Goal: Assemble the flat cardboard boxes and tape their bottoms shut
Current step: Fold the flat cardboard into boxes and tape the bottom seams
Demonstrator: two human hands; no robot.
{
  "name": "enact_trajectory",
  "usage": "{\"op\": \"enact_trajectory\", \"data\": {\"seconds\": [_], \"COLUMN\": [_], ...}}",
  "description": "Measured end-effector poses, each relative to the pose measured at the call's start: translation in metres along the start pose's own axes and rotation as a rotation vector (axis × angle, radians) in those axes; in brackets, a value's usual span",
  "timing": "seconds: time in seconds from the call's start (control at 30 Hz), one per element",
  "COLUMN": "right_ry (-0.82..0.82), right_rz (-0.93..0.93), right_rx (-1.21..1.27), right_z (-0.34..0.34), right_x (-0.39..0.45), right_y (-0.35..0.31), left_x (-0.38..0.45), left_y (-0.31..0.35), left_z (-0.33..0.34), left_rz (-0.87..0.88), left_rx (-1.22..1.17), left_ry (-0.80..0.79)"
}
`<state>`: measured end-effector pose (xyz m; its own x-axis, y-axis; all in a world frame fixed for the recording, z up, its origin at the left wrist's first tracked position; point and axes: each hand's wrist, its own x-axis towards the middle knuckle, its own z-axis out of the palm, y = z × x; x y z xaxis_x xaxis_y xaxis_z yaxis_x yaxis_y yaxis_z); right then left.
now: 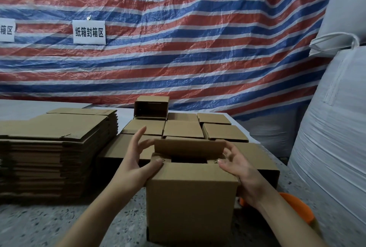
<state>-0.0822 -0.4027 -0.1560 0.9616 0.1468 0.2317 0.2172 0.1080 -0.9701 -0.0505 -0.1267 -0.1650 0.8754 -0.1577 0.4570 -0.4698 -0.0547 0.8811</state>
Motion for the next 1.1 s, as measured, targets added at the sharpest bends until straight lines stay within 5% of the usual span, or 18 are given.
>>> {"op": "enact_trajectory", "data": {"seconds": [0.17,0.43,0.63,0.83,1.1], "right_ry": [0.18,0.179,0.185,0.194,0.202], "right_rz": [-0.002,-0.017,-0.012,0.017,0.084], "right_rx": [0.045,0.087,0.031,0.041,-0.16], "right_z": [0.003,0.012,0.009,0.011,-0.002], "right_x": [0.0,0.001,0.001,0.0,-0.001], "right_y": [0.012,0.011,0.011,0.008,0.006], "left_x": [-0.004,-0.007,0.003,0.0,0.006], "left_y": [-0.002,0.014,0.062,0.061,0.047], "left_z": [0.003,0.004,0.024,0.07,0.068], "left_rz": [-0.035,-0.028,0.131,0.164,0.191], "left_rx": [0.031,0.191,1.086,1.214,1.262], "left_ry": [0.055,0.009,-0.16,-0.538,-0.574]}}
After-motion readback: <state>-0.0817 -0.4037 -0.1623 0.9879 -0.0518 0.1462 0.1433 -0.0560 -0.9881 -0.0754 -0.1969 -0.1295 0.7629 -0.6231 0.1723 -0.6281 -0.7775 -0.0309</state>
